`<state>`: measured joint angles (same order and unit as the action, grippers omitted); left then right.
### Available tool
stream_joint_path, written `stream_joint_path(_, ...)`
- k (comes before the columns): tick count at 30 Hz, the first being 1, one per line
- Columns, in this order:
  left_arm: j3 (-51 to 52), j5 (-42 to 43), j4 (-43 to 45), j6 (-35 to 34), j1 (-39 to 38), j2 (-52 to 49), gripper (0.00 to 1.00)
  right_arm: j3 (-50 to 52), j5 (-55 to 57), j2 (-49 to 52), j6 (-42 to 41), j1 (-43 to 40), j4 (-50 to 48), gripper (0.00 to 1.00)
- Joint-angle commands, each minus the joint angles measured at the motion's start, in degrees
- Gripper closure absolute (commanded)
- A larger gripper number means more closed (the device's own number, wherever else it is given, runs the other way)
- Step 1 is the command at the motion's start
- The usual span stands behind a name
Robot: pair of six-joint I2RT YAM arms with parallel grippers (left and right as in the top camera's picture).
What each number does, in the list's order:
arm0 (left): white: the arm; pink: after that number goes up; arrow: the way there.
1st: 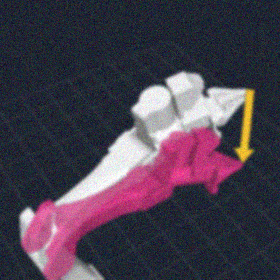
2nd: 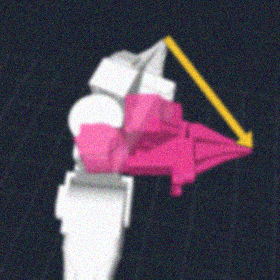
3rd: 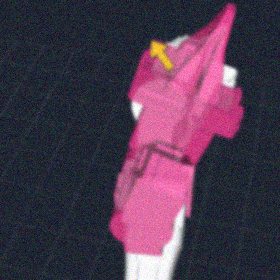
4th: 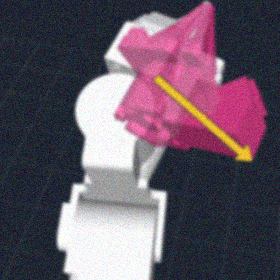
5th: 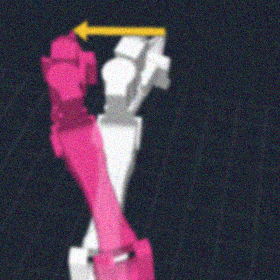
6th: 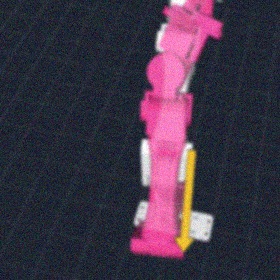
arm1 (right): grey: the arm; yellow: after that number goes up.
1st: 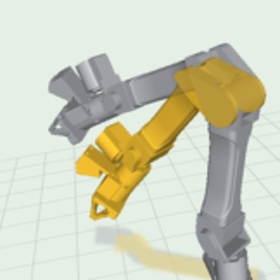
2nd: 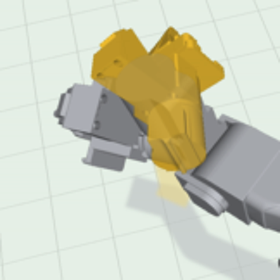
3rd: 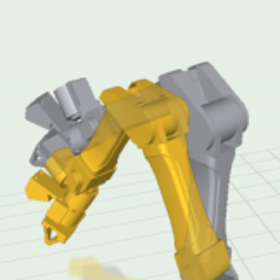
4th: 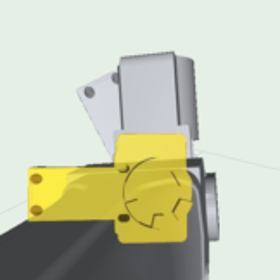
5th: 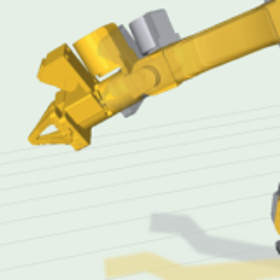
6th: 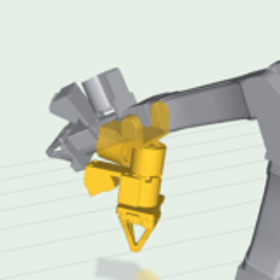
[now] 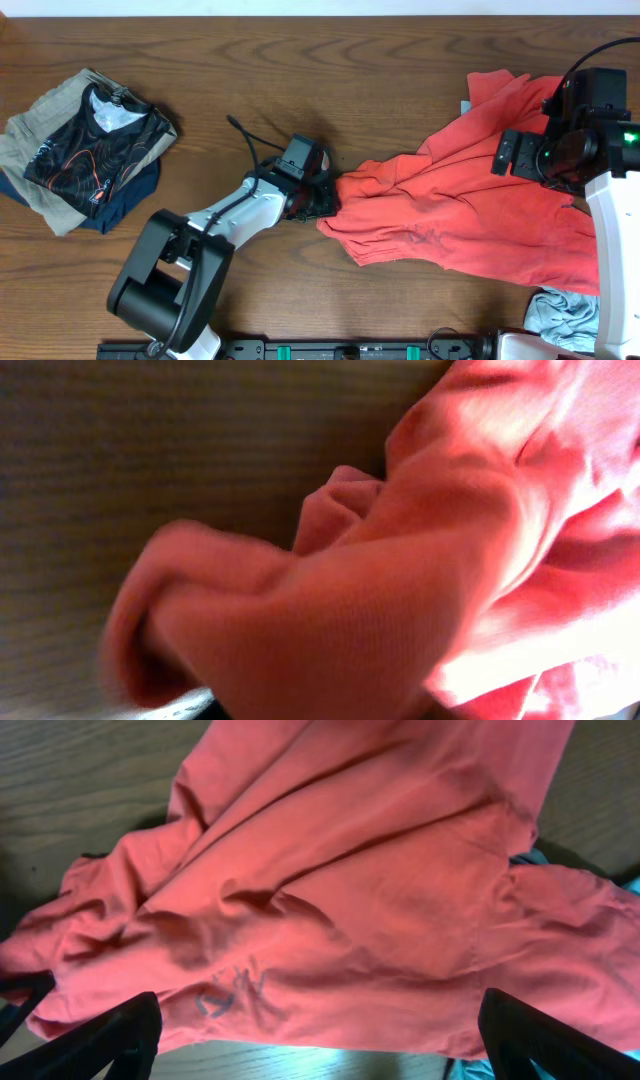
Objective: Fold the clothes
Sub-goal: 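Drag the orange shirt leftward with the right gripper onto the table center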
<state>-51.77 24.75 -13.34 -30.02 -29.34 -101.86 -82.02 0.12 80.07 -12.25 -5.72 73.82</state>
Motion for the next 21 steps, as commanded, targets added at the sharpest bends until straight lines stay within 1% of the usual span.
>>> stream_joint_path(1, -0.96, -0.09, -0.98, 0.70, 0.81, 1.09, 0.93, -0.46, 3.02, -0.46, -0.15, -0.72, 0.15, 0.01)
stream_joint_path(3, -2.67, -0.11, -3.17, 2.14, 2.25, 3.78, 0.94, -0.02, 4.02, -0.46, -0.15, -1.25, 0.00, 0.03)
stream_joint_path(4, -4.02, -0.11, -4.85, 2.64, 3.39, 5.88, 0.94, 0.35, 4.17, -0.44, -0.13, -1.51, -0.17, 0.07)
stream_joint_path(6, -7.21, -0.09, -8.11, 3.45, 5.68, 10.36, 0.94, 1.51, 4.17, -0.46, -0.11, -2.12, -0.85, 0.32)
stream_joint_path(7, -8.92, -0.11, -9.49, 3.67, 6.93, 12.59, 0.94, 2.12, 4.15, -0.44, -0.13, -2.29, -1.29, 0.41)
stream_joint_path(8, -11.06, -0.13, -10.97, 4.07, 8.50, 15.19, 0.94, 2.93, 4.15, -0.44, -0.13, -2.47, -1.92, 0.48)
stream_joint_path(9, -12.90, -0.13, -11.87, 4.59, 9.88, 17.38, 0.94, 3.65, 4.11, -0.44, -0.13, -2.54, -2.51, 0.51)
stream_joint_path(12, -18.32, -2.25, -13.38, 4.92, 15.56, 23.67, 0.94, 6.23, 4.11, -0.44, -0.13, -2.54, -4.61, 0.52)
stream_joint_path(14, -20.63, -5.79, -13.35, 4.90, 19.82, 26.60, 0.94, 7.69, 4.09, -0.44, -0.13, -2.54, -5.55, 0.52)
stream_joint_path(17, -21.75, -9.92, -12.90, 4.92, 25.86, 28.44, 0.94, 9.35, 3.76, -0.44, -0.13, -2.49, -6.62, 0.51)
stream_joint_path(18, -21.75, -10.05, -13.18, 4.90, 27.89, 28.44, 0.92, 9.84, 3.19, -0.44, -0.11, -2.49, -6.99, 0.49)
stream_joint_path(19, -21.73, -10.03, -13.77, 4.90, 29.44, 28.06, 0.78, 10.25, 2.25, -0.44, 0.26, -2.47, -7.30, 0.46)
stream_joint_path(21, -21.70, -10.03, -16.57, 4.92, 31.87, 26.82, 0.40, 10.88, 0.11, -0.44, 1.75, -2.47, -7.85, 0.38)
